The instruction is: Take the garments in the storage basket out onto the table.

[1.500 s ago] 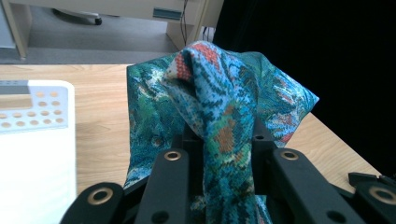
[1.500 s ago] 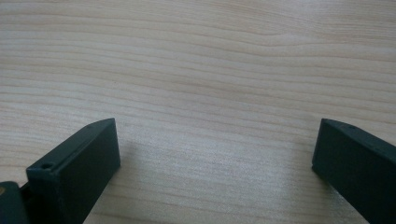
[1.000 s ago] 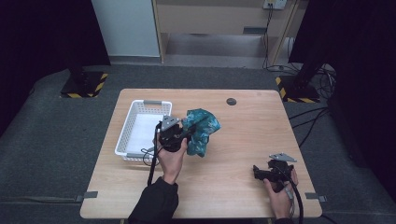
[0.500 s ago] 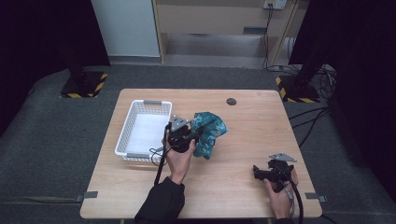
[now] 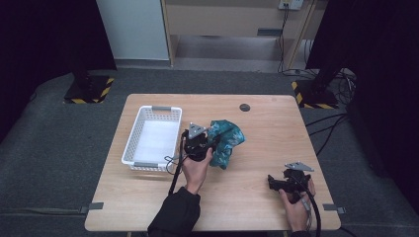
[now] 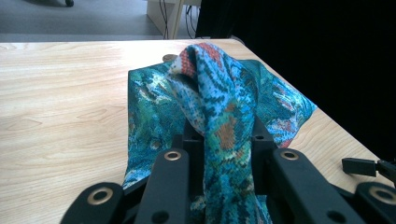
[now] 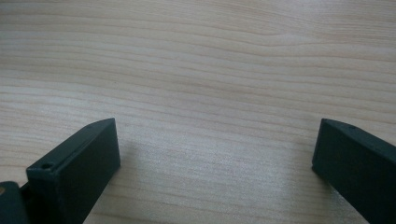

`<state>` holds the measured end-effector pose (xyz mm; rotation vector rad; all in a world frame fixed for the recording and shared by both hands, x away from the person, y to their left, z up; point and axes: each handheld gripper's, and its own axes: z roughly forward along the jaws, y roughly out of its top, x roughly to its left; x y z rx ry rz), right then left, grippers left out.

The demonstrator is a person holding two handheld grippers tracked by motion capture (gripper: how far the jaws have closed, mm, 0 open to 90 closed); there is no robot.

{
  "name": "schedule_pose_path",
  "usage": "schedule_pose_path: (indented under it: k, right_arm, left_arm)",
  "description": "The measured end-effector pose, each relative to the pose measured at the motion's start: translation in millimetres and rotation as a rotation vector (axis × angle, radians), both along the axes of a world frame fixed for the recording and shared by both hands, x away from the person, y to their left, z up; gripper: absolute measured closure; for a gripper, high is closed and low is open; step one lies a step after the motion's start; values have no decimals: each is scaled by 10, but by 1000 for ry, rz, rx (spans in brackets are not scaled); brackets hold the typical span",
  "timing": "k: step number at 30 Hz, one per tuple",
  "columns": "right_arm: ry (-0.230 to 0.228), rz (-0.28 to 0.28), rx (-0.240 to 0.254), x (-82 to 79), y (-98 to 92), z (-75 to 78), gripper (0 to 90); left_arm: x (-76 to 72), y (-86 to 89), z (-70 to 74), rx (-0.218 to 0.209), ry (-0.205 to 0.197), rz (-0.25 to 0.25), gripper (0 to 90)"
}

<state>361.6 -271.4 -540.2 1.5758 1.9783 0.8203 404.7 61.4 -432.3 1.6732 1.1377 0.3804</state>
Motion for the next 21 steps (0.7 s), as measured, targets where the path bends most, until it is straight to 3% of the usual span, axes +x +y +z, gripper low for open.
schedule_pose_path:
  k: [21]
  right_arm:
    - [0,0,0,0,0,0,8]
  left_arm:
    - [61,-166,-202,35,37,-11,736]
